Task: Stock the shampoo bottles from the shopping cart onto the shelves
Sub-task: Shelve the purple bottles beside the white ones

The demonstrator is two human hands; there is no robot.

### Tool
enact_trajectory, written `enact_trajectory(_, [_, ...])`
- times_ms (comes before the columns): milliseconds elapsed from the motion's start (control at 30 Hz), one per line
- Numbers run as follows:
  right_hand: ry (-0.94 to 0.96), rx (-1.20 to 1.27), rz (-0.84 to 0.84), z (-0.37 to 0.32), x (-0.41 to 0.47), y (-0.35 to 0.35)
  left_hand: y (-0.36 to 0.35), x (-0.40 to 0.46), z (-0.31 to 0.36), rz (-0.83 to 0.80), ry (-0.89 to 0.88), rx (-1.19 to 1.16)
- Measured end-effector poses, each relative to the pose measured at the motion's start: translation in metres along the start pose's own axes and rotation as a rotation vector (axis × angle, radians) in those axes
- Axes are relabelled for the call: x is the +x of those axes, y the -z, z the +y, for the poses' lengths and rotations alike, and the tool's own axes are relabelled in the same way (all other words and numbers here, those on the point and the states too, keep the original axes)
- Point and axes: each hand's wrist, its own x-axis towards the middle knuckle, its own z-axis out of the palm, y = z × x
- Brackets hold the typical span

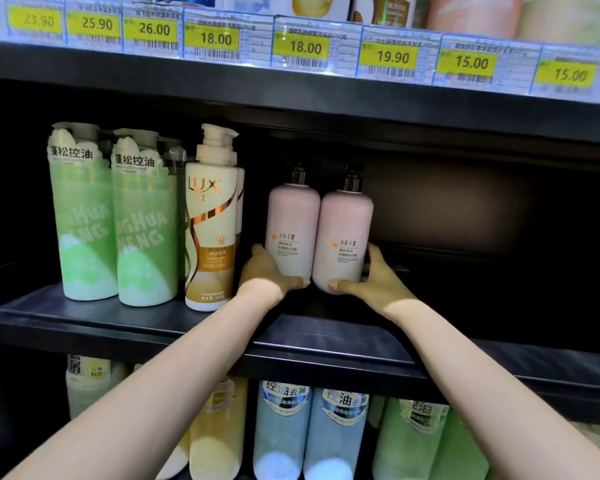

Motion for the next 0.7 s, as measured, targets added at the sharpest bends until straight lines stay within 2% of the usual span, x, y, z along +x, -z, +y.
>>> enact_trajectory(133, [-0.063, -0.079, 0.027, 0.0021, 0.0023, 0.0018, 0.0018, -0.0008, 0.0017, 0.027, 0.022, 0.021])
enact_trajectory(400, [-0.043, -0.168, 0.022, 0.0007, 0.0021, -0.0028, 0.0035, -0.0055, 0.0048, 0.079, 0.062, -0.01])
enact_trajectory(700, [-0.069, -0.251, -0.009, -0.0014, -0.0019, -0.0061, 0.0014, -0.0058, 0.0005, 0.044, 0.046, 0.017])
